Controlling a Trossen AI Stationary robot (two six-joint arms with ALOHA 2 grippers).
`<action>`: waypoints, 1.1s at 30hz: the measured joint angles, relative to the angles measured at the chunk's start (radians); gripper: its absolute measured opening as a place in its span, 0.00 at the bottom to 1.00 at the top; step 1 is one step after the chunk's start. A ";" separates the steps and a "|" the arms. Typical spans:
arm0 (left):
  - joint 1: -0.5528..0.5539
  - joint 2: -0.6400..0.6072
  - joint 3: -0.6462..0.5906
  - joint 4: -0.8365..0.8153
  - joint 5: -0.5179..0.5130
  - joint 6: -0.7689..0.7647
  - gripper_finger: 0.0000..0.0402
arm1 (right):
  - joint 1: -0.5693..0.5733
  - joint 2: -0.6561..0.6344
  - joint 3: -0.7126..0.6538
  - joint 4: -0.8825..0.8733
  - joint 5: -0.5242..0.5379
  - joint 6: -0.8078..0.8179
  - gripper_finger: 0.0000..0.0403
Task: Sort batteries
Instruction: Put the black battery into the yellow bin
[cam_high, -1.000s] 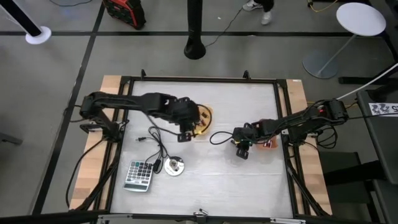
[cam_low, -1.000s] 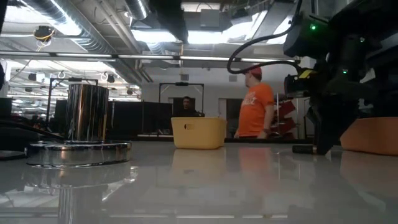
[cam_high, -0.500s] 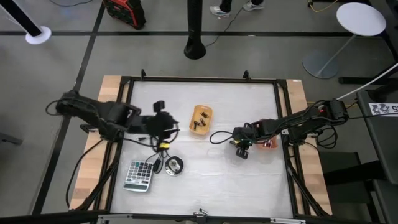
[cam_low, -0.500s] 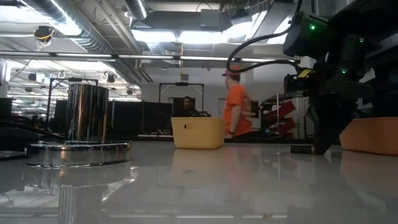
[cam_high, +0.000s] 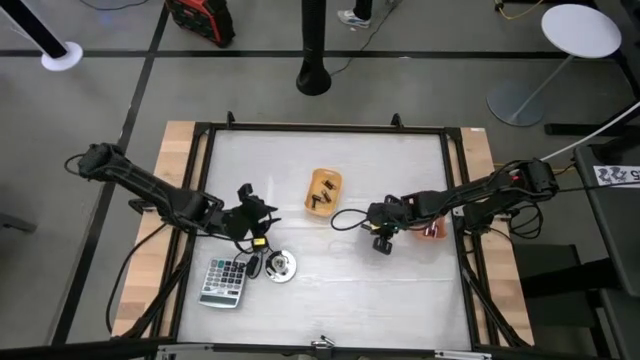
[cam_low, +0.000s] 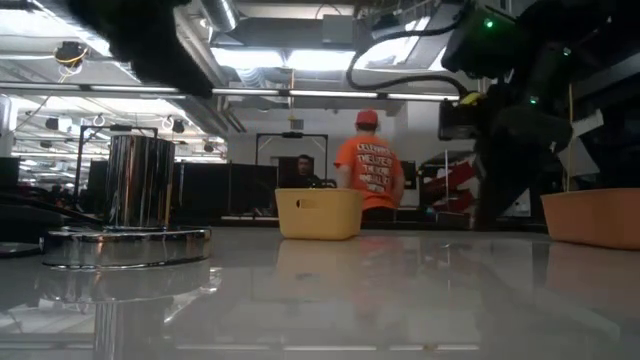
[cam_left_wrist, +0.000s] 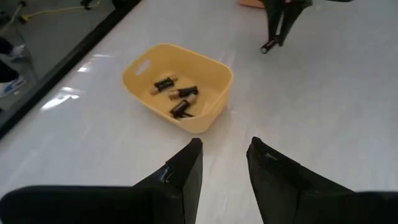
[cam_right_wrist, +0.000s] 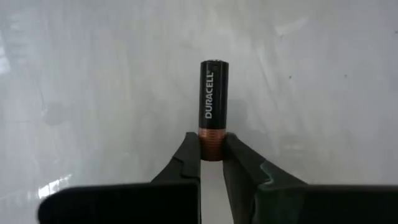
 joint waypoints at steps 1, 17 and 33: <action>0.000 0.001 -0.031 0.043 0.000 -0.001 0.29 | 0.000 0.001 0.005 -0.001 0.005 -0.002 0.08; 0.000 0.001 -0.324 0.462 0.000 -0.005 0.29 | -0.034 -0.001 0.170 0.187 0.182 -0.233 0.08; 0.000 0.002 -0.388 0.672 0.000 0.115 0.29 | -0.277 0.163 0.180 0.542 -0.034 -0.268 0.09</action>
